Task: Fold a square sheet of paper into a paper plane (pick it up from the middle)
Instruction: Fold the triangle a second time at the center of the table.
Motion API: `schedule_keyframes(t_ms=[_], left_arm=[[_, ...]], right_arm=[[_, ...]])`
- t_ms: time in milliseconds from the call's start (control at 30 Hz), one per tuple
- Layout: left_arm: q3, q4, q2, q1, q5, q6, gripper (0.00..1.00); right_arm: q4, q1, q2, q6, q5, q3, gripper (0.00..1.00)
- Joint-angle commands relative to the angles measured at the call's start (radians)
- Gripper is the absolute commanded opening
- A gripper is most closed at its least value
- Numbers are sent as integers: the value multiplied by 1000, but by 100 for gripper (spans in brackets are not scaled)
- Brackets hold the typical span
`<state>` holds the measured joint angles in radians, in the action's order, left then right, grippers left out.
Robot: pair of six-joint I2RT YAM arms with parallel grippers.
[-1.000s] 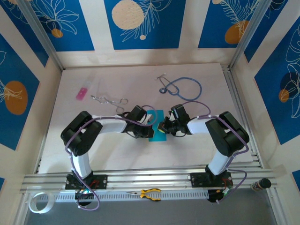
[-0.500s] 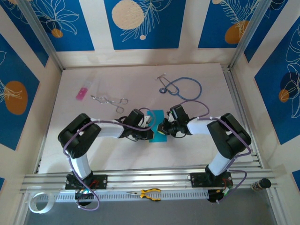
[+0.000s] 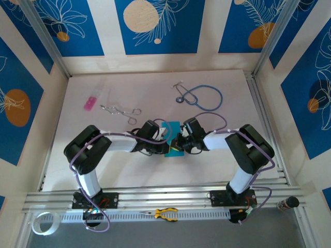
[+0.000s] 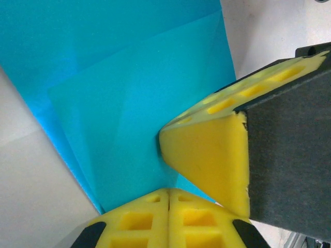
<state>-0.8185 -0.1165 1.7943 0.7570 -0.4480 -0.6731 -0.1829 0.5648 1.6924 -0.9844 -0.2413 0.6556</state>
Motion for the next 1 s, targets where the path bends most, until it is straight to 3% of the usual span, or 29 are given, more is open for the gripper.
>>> schedule_keyframes(t_ms=[0,567,733,833,967], left_arm=[[45,132,41,19,51,7,0],[69,109,47,18,46,-2,0],[74,120,31,18,56,-4,0],[71,119,33,19,52,-6,0],[67,115,33,18,52,-7,0]], right_arm=[[31,-60,10,12,56,-55,0],[9,-238,-37,32,38,-10,0],[134,-175,-210,88,61,25,1],[117,-146,-191,91,-9,29,2],[71,-101,-99,46,-7,23,0]])
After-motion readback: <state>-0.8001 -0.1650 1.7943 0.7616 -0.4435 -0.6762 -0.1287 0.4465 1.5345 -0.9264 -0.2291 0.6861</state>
